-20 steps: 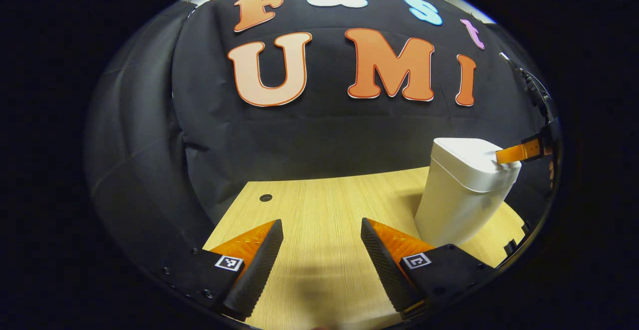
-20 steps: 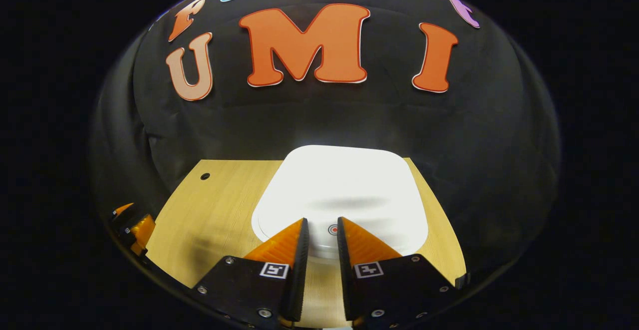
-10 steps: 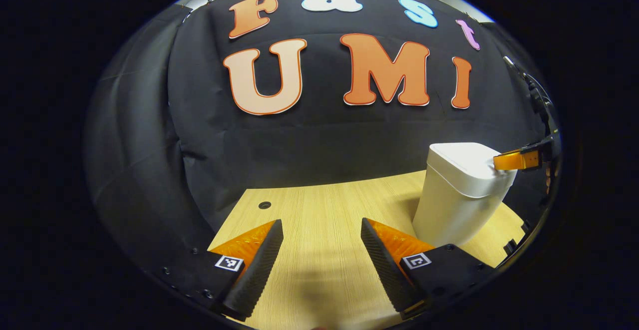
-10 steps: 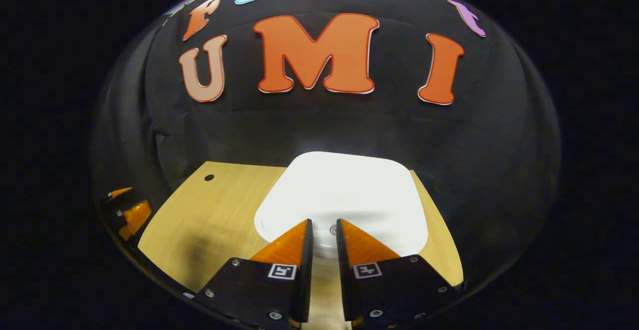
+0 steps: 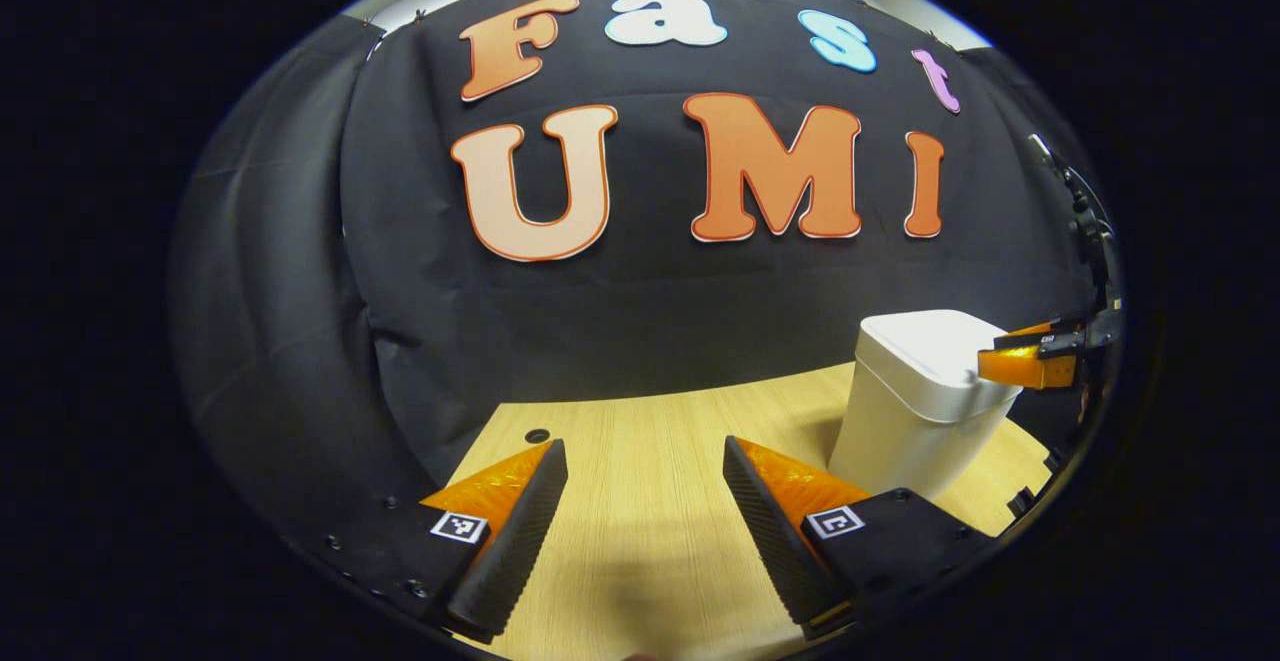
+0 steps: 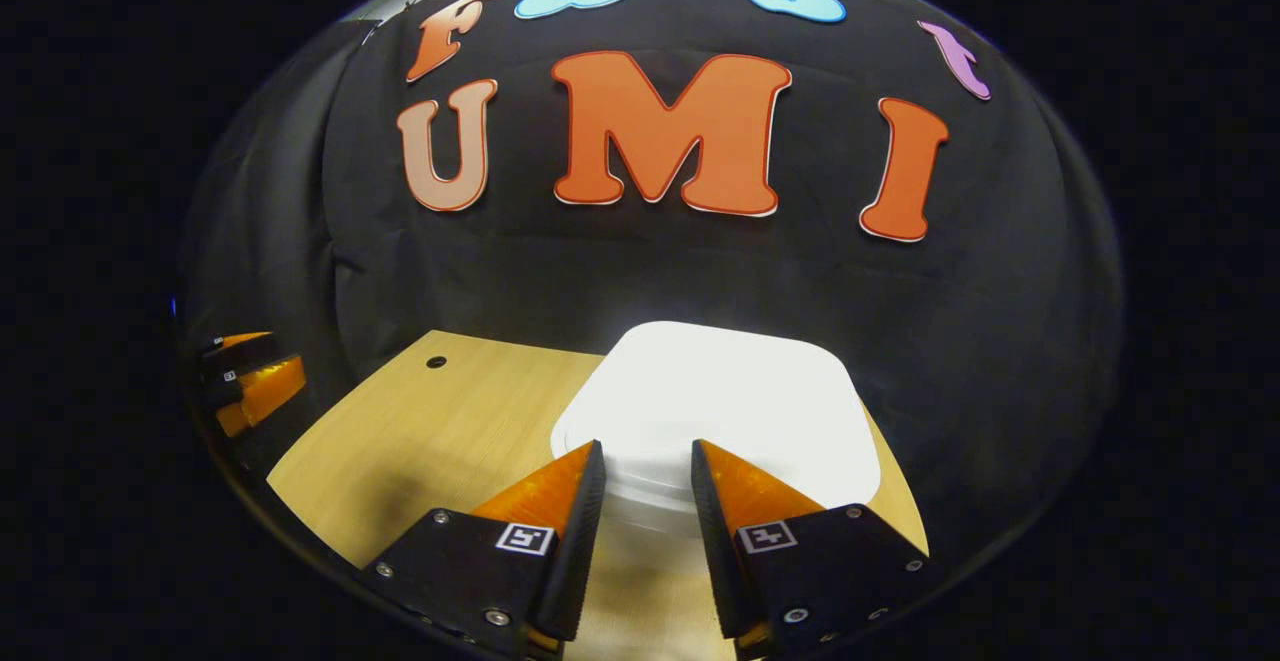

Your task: Press the lid of the desktop garbage bin to open it, pick up the crumpled paper on the desktop and throw it into the bin, then pick up the pop can on the desktop and drop it into the bin, and finally close the garbage bin lid.

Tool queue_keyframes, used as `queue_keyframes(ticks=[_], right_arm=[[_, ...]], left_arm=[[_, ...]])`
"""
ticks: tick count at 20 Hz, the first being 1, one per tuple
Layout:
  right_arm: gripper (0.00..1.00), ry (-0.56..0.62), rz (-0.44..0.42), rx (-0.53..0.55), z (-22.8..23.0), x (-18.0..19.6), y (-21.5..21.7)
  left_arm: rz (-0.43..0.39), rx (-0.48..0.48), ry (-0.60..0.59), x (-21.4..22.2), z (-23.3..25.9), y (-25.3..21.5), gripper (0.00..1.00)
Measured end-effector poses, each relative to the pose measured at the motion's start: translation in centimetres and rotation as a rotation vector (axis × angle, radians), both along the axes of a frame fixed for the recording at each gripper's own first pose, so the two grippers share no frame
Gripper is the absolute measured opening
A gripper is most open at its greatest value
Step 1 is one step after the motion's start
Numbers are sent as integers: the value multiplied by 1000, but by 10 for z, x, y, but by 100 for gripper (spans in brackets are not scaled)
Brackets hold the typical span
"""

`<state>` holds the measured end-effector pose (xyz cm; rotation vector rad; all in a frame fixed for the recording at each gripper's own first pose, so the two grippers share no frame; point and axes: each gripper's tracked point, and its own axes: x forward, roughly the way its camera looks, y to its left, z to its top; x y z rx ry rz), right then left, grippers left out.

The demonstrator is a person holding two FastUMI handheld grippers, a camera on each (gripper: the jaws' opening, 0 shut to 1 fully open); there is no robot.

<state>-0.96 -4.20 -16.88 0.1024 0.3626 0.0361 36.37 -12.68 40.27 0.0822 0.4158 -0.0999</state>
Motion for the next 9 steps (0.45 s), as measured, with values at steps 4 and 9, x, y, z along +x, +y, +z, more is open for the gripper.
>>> queue_keyframes(ticks=[4, 9], right_arm=[[55, -71, 7, 10, 17, 6, 13], [56, -134, 58, 34, 37, 9, 39]], left_arm=[[0, -37, -54, 3, 19, 0, 100], [15, -98, -152, 8, 53, 5, 100]])
